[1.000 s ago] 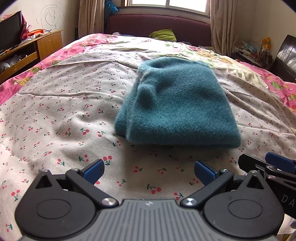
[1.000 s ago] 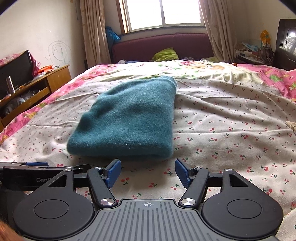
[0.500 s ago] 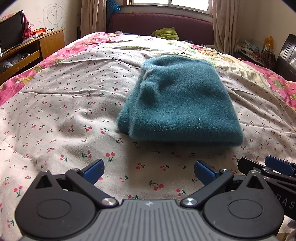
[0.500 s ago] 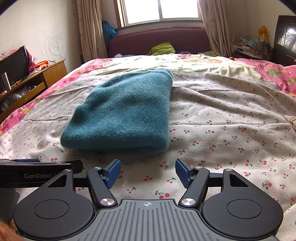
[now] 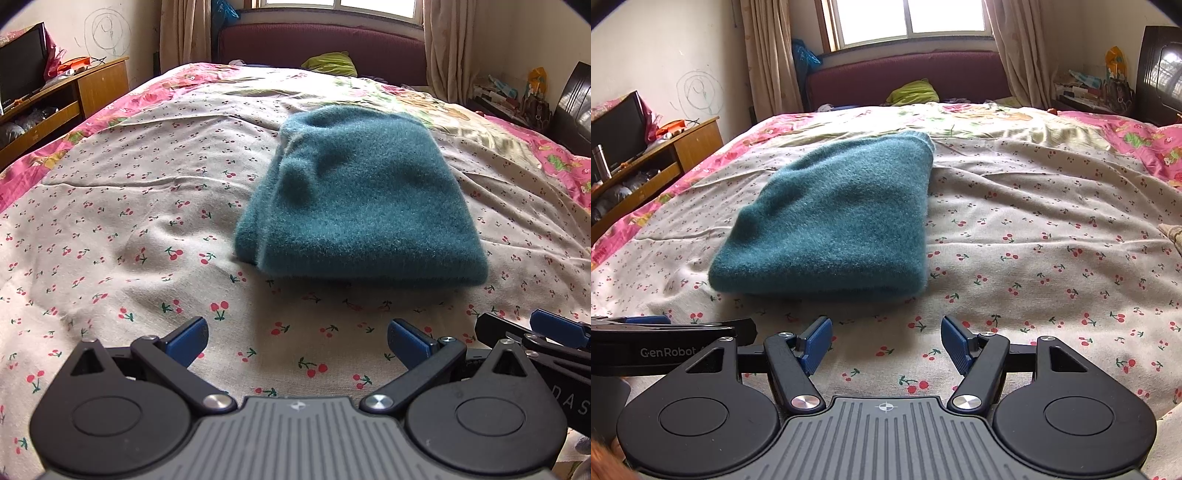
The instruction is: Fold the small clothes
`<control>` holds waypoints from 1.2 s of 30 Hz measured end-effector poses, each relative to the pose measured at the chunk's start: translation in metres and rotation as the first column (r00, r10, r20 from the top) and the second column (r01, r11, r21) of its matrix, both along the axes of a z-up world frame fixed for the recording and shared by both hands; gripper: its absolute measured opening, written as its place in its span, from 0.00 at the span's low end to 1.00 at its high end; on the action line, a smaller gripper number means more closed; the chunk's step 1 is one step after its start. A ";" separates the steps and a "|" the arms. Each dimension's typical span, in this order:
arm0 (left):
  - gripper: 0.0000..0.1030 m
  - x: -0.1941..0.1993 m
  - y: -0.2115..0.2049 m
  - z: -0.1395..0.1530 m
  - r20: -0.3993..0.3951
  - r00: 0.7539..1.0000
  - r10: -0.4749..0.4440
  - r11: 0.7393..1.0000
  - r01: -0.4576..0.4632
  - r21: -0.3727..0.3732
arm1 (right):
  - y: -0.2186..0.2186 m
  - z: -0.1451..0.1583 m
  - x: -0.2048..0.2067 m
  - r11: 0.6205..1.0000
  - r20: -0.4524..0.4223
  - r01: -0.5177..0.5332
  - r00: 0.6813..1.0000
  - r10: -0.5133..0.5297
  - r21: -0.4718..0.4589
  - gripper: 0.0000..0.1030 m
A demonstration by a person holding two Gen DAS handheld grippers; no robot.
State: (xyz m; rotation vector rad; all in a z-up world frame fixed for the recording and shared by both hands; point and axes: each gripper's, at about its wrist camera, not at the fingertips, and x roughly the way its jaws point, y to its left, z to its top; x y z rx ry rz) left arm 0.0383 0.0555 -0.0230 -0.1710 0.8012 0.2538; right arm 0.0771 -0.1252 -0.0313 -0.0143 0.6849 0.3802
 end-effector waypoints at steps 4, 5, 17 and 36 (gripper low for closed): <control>1.00 0.000 0.000 0.000 0.000 1.000 0.000 1.000 0.000 -0.001 | 0.000 0.000 0.000 1.000 0.001 0.000 1.000 0.000 0.001 0.64; 1.00 0.000 0.000 -0.001 -0.001 1.000 0.000 1.000 0.000 -0.001 | 0.000 0.000 0.000 1.000 0.000 0.000 1.000 0.000 0.001 0.64; 1.00 0.001 0.001 -0.003 -0.008 1.000 0.004 1.000 -0.004 -0.013 | 0.000 -0.003 0.001 1.000 -0.004 0.000 1.000 0.000 0.001 0.64; 1.00 0.002 0.002 -0.004 -0.022 1.000 0.010 1.000 -0.010 -0.025 | 0.000 -0.003 0.000 1.000 -0.005 0.000 1.000 0.000 0.001 0.66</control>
